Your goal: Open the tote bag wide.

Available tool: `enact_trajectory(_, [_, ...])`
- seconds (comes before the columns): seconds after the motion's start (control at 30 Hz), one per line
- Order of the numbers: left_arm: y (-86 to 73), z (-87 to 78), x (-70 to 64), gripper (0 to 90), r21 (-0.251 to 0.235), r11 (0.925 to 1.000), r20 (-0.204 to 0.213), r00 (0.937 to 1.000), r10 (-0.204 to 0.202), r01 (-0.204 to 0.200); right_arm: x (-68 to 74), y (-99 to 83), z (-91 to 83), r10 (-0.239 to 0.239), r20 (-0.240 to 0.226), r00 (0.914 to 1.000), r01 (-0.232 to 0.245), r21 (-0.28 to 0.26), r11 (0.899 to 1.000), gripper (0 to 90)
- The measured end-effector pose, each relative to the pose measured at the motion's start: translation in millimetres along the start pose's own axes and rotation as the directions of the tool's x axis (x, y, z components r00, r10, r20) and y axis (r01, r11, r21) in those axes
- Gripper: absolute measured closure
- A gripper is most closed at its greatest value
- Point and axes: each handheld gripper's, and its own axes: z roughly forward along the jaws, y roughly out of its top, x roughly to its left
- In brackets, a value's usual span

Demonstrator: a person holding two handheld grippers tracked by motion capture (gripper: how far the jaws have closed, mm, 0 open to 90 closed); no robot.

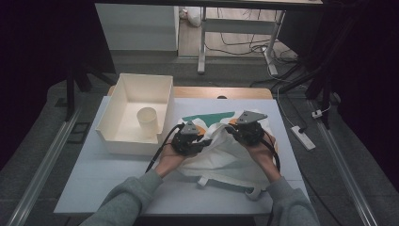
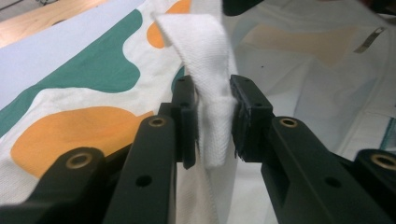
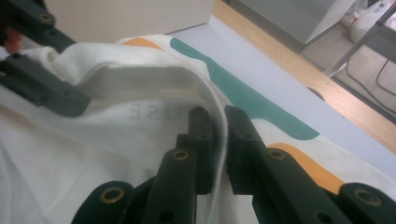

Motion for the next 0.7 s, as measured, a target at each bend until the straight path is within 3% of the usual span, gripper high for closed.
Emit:
enact_trajectory(0.07, [-1.0, 2.7, 1.4, 71.6, 0.010, 0.9999, -0.001, 1.0000, -0.004, 0.004, -4.7, -2.8, 10.1, 0.023, -0.016, 0.9996, -0.022, 0.009, 1.000, 81.6])
enact_trajectory(0.4, [-4.7, 10.4, 8.7, 69.7, 0.041, 0.9990, -0.011, 0.9998, -0.017, 0.018, -12.3, -10.8, 27.4, 0.069, -0.045, 0.9966, -0.067, 0.036, 0.997, 81.3])
enact_trajectory(0.7, [-2.6, 0.4, 8.1, 57.2, 0.006, 0.9999, -0.007, 0.9999, -0.010, 0.010, -20.6, -20.5, 34.2, 0.140, -0.074, 0.9874, -0.138, 0.034, 0.990, 81.3])
